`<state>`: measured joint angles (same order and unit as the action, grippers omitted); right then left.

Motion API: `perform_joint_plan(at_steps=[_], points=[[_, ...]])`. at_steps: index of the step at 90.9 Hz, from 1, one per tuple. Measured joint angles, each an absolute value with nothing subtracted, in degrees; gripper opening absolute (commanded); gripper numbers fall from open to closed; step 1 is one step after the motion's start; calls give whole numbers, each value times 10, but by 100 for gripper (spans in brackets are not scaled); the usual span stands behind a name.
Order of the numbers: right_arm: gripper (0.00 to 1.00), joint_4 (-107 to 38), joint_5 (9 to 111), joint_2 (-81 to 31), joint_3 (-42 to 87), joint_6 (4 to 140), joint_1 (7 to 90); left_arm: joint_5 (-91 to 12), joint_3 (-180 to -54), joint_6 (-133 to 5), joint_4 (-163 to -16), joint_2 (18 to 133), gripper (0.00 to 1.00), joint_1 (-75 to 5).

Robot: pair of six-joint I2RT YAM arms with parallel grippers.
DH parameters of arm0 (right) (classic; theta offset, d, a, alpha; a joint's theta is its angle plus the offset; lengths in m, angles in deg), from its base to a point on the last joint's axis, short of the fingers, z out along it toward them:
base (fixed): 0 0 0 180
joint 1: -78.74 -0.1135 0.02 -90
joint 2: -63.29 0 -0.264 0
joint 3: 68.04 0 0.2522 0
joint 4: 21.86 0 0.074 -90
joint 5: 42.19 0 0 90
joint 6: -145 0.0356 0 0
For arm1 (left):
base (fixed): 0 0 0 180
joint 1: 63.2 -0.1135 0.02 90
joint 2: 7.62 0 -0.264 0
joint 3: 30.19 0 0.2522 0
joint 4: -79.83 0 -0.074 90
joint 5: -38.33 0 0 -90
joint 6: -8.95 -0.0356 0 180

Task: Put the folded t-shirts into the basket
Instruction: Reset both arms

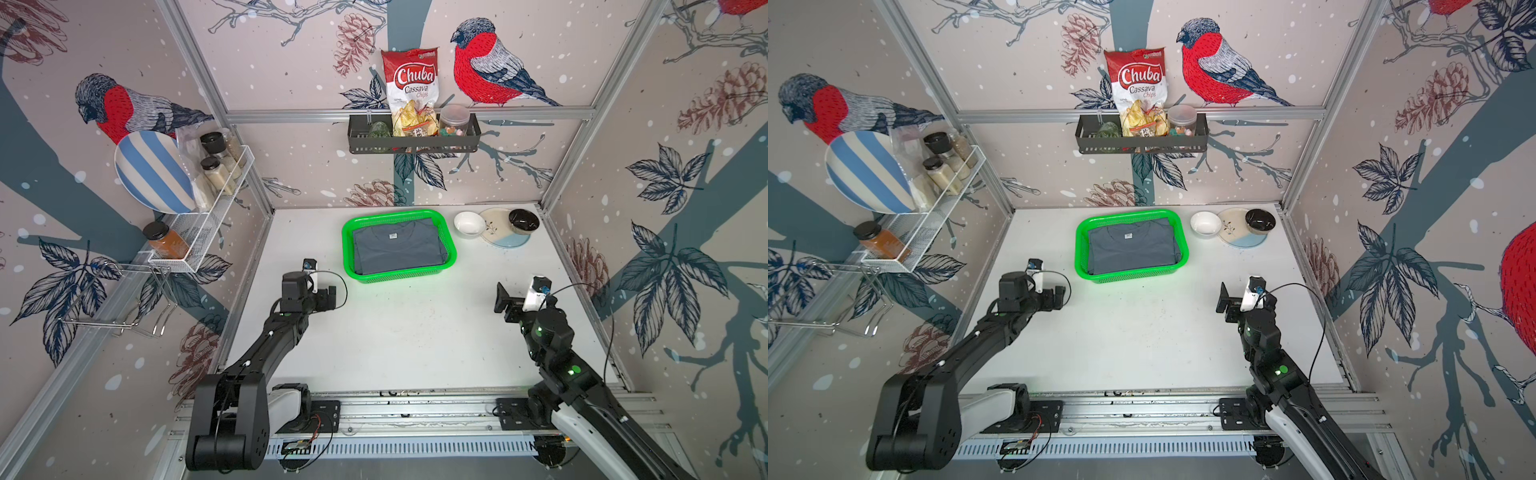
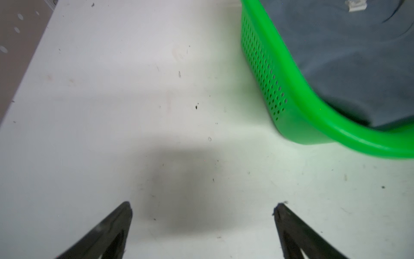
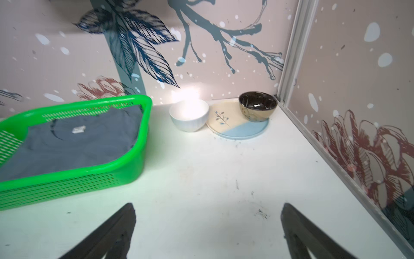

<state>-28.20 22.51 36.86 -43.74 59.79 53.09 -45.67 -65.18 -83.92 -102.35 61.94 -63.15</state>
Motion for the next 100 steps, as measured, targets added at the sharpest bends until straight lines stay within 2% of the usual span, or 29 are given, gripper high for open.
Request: perform_joint_plan(at_steps=[10, 23, 33, 45, 67, 100], points=[[100, -175, 226, 297, -491, 570, 579, -451, -622, -844, -1165, 687, 99, -631], [100, -30, 253, 163, -501, 543, 652, -455, -607, -848, -1322, 749, 99, -630], [100, 69, 290, 54, -495, 530, 679, -474, -599, -849, -1401, 806, 99, -628], [100, 170, 325, -76, -464, 522, 691, -496, -623, -844, -1401, 805, 99, -624], [100, 227, 369, -224, -392, 552, 750, -541, -663, -827, -1366, 810, 99, -623], [100, 159, 417, -234, -336, 594, 780, -561, -663, -824, -1361, 812, 99, -623]])
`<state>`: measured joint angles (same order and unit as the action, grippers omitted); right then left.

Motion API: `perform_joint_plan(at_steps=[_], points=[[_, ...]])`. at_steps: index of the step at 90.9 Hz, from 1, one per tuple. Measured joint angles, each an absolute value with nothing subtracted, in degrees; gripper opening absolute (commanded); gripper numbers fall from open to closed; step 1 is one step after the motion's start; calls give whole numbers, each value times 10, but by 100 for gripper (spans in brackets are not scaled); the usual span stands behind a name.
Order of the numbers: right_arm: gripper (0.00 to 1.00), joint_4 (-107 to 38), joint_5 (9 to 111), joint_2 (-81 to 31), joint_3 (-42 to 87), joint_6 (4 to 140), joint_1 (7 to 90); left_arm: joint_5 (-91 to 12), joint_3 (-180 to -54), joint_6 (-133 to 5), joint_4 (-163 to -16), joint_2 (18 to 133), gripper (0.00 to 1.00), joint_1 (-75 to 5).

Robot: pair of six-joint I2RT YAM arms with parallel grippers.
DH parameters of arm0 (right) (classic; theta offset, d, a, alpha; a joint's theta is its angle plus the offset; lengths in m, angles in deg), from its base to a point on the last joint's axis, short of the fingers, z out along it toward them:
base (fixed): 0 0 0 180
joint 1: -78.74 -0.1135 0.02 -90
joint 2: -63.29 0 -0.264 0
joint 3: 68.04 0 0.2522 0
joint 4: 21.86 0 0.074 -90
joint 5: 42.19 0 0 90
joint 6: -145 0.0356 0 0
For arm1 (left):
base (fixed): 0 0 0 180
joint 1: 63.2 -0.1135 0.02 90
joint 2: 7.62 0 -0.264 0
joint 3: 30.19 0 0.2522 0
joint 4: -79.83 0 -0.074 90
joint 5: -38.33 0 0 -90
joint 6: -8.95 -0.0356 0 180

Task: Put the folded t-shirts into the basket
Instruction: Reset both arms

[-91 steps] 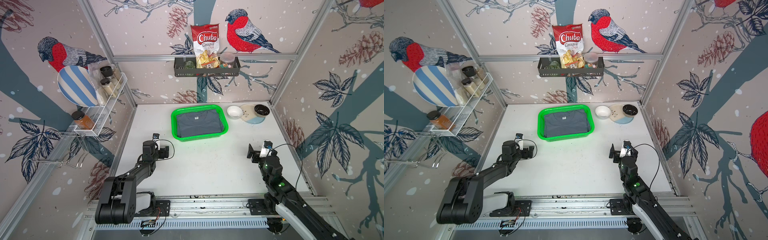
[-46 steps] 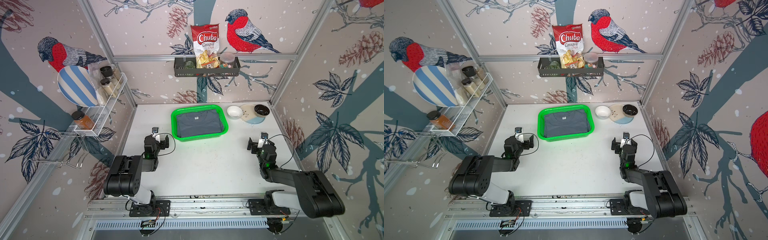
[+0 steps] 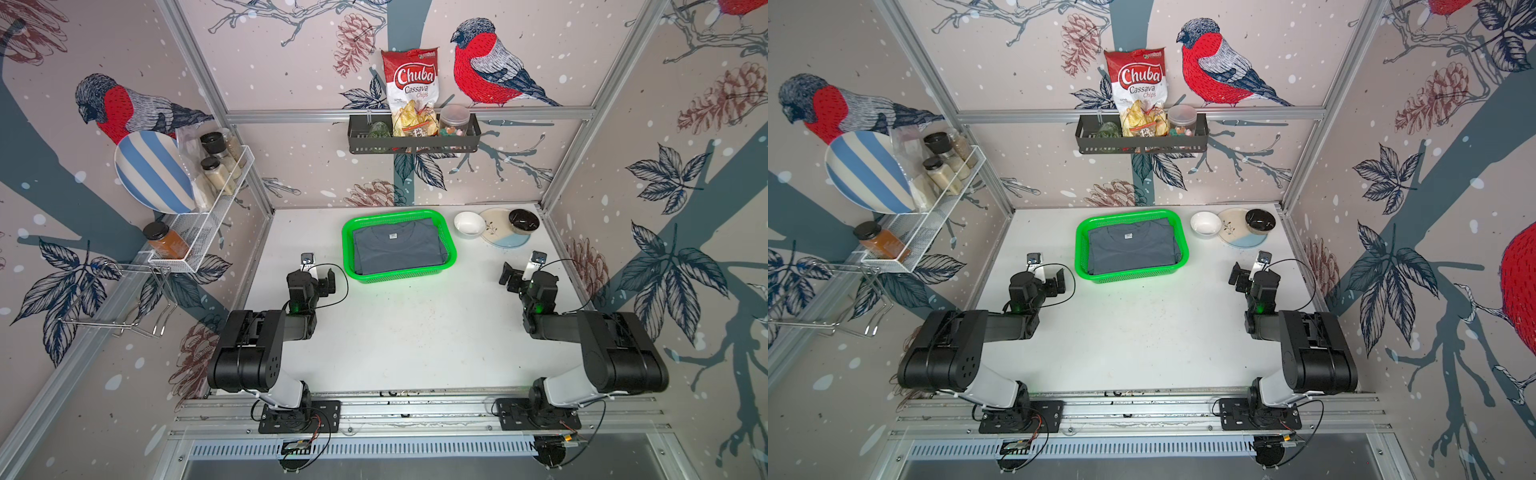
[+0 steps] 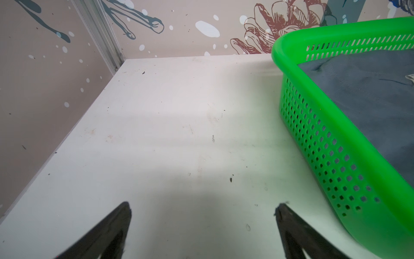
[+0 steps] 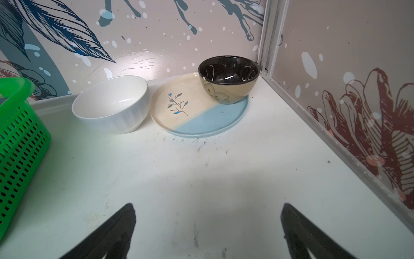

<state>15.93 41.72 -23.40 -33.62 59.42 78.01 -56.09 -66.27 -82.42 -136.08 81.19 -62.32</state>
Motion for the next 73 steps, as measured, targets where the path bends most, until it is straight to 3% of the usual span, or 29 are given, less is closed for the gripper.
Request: perform_joint_plan(at_steps=[73], points=[[100, 144, 417, -232, -334, 594, 775, -592, -664, -813, -1359, 812, 99, -618]])
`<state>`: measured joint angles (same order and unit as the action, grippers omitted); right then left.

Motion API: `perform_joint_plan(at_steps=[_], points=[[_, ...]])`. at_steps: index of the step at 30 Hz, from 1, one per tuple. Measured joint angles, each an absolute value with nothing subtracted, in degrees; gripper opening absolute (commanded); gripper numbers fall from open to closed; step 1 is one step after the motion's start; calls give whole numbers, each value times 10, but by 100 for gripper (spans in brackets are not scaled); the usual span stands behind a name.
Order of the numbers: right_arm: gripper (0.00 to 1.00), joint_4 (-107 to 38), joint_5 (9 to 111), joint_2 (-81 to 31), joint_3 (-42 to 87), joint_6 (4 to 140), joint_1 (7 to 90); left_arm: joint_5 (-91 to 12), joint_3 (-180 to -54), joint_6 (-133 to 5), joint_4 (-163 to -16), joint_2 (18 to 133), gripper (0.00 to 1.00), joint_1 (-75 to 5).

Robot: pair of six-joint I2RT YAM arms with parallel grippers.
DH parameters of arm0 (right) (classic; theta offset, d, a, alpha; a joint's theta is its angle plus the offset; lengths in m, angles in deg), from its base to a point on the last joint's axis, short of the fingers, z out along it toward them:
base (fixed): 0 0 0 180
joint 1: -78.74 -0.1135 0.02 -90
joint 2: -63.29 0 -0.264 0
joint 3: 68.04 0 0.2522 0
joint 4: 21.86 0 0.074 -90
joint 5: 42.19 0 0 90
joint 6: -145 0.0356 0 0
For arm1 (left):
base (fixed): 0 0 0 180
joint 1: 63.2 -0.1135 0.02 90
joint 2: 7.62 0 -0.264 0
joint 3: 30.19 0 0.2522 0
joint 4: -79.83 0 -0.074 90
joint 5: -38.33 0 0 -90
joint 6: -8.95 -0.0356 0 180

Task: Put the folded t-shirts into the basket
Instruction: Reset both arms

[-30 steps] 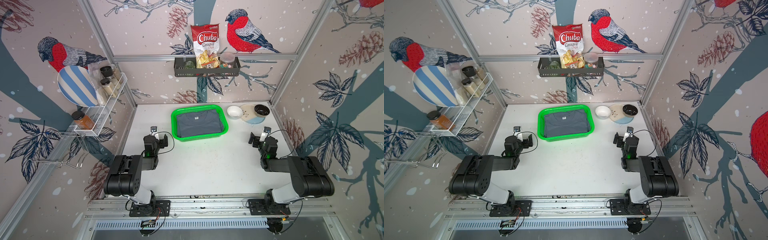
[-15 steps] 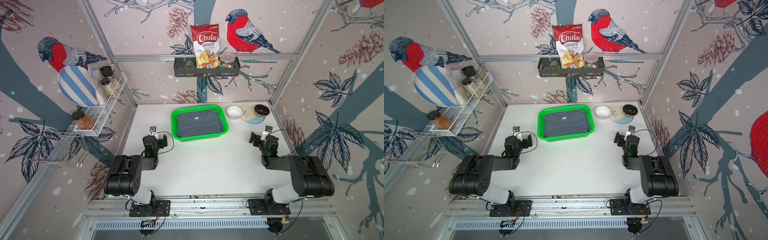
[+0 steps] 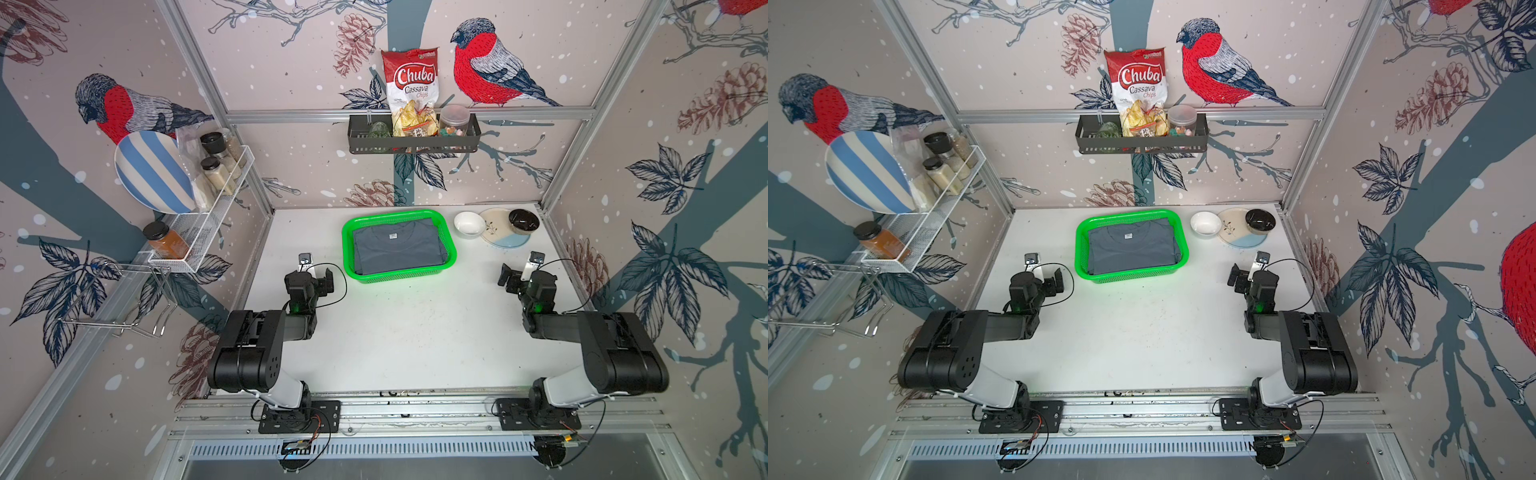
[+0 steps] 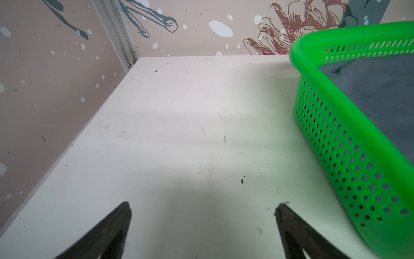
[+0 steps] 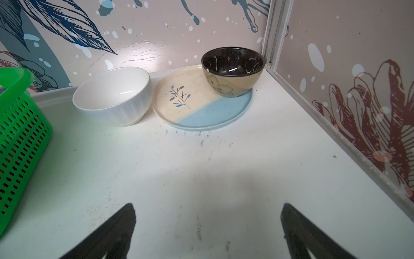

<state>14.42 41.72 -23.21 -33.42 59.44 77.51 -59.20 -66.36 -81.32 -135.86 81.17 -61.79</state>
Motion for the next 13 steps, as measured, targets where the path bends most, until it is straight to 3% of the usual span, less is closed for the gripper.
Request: perform_joint_plan(at_steps=[13], points=[[100, 142, 417, -232, -334, 594, 775, -614, -664, -820, -1359, 812, 99, -605]])
